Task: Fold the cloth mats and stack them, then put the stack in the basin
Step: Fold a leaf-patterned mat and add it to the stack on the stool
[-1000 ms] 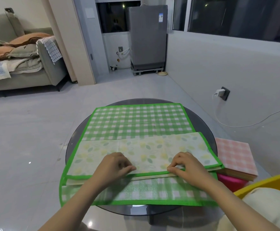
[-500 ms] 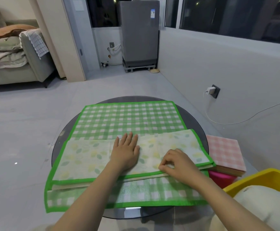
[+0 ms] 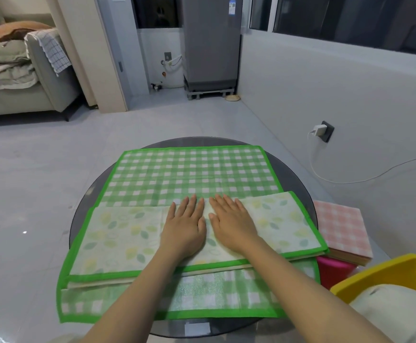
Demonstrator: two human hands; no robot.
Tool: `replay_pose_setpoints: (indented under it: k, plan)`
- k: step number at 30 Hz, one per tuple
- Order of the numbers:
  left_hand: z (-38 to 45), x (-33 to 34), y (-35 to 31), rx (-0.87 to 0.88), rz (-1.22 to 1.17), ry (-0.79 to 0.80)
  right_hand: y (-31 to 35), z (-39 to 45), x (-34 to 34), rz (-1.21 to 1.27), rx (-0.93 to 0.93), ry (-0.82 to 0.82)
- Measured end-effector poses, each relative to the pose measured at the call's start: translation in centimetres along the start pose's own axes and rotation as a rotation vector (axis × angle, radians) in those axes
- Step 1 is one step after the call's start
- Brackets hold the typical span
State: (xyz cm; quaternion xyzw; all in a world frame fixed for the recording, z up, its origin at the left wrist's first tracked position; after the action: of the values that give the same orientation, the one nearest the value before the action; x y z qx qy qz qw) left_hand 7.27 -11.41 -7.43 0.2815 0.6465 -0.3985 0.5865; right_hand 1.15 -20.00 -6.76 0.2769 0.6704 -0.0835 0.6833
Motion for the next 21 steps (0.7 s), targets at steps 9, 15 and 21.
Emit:
replay_pose_setpoints:
  k: [9, 15, 21]
  plan:
    - [0.0, 0.1, 0.2, 0.002, 0.01, 0.0, -10.3, 0.1, -2.1, -0.063, 0.214, -0.009]
    - [0.0, 0.1, 0.1, -0.002, 0.001, -0.006, -13.5, 0.1, -2.8, -0.097, 0.298, -0.019]
    - [-0.1, -0.1, 0.0, -0.004, -0.003, -0.002, -12.2, -0.3, -3.4, -0.068, 0.306, -0.018]
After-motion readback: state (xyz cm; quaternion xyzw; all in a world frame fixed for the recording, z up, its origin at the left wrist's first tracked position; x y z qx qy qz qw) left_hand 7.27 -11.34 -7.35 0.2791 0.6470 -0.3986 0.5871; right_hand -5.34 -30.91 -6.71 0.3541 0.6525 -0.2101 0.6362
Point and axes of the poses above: each hand's wrist, its own z-axis towards the middle knuckle, its own x-axis out of the palm, y = z × x, the point moved 8 cm from there along z, towards the middle knuckle, and after that the axes turned 6 degrees about x, right-handed, at the moved point
